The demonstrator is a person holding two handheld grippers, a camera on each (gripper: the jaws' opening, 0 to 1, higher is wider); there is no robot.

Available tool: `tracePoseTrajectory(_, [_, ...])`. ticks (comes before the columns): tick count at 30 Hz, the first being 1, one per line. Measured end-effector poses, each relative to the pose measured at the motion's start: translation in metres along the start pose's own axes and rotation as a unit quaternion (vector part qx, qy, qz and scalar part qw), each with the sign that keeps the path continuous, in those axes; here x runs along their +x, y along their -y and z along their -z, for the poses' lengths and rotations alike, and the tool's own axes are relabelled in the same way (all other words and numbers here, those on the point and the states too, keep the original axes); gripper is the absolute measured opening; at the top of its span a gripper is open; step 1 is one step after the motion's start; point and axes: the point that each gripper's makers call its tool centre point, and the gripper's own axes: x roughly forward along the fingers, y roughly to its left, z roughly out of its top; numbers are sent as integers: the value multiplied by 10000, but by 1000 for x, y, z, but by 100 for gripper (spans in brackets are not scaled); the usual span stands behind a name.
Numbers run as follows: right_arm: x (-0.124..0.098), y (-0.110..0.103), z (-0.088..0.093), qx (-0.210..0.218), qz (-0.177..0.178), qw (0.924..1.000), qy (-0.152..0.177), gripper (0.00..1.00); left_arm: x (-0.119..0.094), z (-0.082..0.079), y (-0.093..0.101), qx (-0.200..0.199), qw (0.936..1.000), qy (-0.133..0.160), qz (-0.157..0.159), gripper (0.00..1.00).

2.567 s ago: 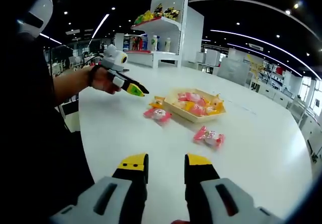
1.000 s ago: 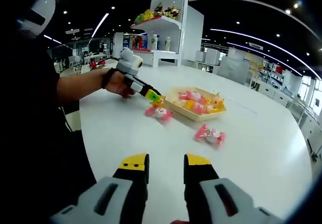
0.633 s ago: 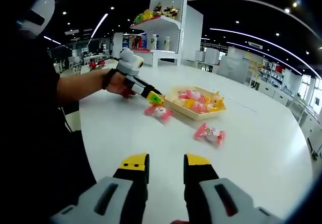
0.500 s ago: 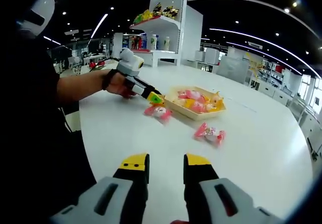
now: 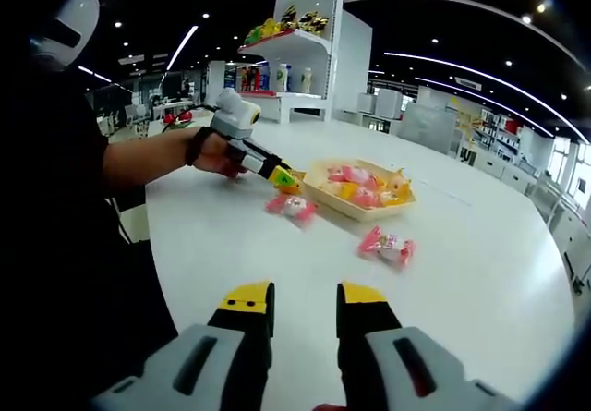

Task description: Pick up the marshmallows scattered on the table and place them into the bowl on the table

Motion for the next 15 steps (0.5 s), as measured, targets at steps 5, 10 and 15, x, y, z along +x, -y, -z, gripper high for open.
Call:
tracePoseTrajectory(5, [0, -3, -2, -25, -17, 10000, 17, 27, -4, -3, 0, 25, 10000, 46, -1, 26])
tracePoseTrajectory(10, [-2, -4, -3, -28, -3, 10000, 22, 27, -7, -7, 1, 13, 9999, 104, -14, 26])
tracePoseTrajectory(15, [-2, -5, -3, -30, -13, 10000, 27, 27, -10, -10, -1, -6, 9999, 123, -53, 26])
